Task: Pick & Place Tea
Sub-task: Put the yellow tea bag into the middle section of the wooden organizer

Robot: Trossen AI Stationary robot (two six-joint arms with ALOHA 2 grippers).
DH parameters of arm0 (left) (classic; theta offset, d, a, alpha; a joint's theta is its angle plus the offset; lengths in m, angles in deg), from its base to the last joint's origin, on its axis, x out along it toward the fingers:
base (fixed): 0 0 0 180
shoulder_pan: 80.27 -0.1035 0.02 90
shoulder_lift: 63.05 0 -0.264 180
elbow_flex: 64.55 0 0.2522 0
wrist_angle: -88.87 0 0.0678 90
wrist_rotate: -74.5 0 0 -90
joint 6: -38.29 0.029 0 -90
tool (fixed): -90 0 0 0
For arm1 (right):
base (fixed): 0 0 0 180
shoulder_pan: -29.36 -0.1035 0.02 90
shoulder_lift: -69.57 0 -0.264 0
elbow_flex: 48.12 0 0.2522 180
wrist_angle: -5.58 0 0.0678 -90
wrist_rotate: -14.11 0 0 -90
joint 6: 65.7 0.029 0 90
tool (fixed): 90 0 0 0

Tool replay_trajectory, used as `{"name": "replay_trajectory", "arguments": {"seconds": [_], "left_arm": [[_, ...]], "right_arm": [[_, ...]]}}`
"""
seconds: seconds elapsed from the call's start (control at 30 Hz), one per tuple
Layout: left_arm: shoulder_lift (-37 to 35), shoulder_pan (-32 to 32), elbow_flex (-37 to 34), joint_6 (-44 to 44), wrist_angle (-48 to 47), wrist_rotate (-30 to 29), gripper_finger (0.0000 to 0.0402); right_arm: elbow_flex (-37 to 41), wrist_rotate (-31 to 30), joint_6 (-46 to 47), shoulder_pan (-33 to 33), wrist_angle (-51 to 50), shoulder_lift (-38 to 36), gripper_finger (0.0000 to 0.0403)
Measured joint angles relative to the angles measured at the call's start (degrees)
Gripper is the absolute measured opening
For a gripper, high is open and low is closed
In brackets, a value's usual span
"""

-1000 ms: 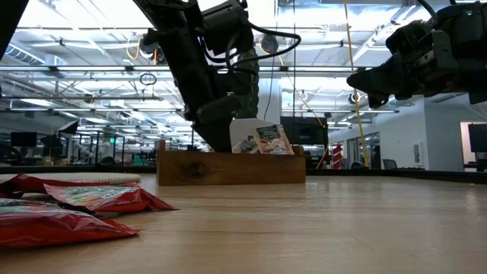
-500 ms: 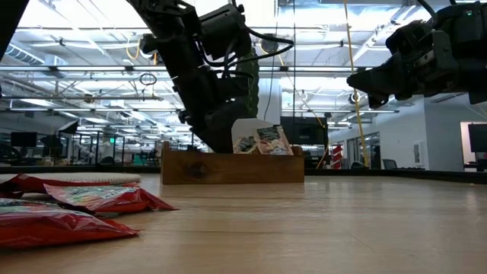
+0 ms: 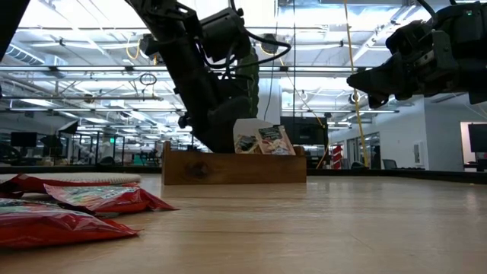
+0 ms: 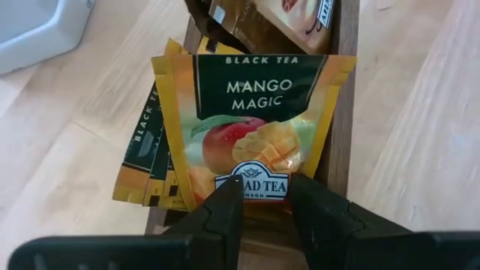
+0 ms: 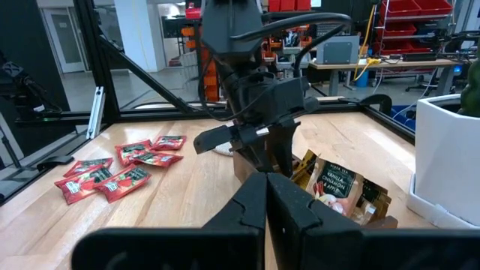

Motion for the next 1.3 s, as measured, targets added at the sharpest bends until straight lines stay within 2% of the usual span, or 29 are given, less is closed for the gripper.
{"name": "replay_trajectory", "arguments": {"seconds": [0.37,0.73,0.93,1.13,1.3], "left_arm": [[-2.21,0.4,1.18,5.34,2.63,0.08,0.0117],[-2.62,0.43,1.09,6.88,2.27,-0.38,0.0117],[-2.6,0.1,1.11,7.33,-1.34,-6.28,0.0117],[-2.14,-0.84,0.42,6.45,-0.99,-2.36,0.0117],[-1.75,-0.77,0.22,5.58,-0.71,-1.55,0.0117]], "right_arm": [[0.01,0.0,-0.01,0.0,-0.16,-0.01,0.0],[0.01,0.0,0.0,0.0,0.36,-0.02,0.0],[0.0,0.0,0.0,-0.01,0.38,0.0,0.0],[0.02,0.0,0.02,0.01,0.23,0.0,0.0],[0.02,0.0,0.0,0.0,0.24,0.0,0.0]]}}
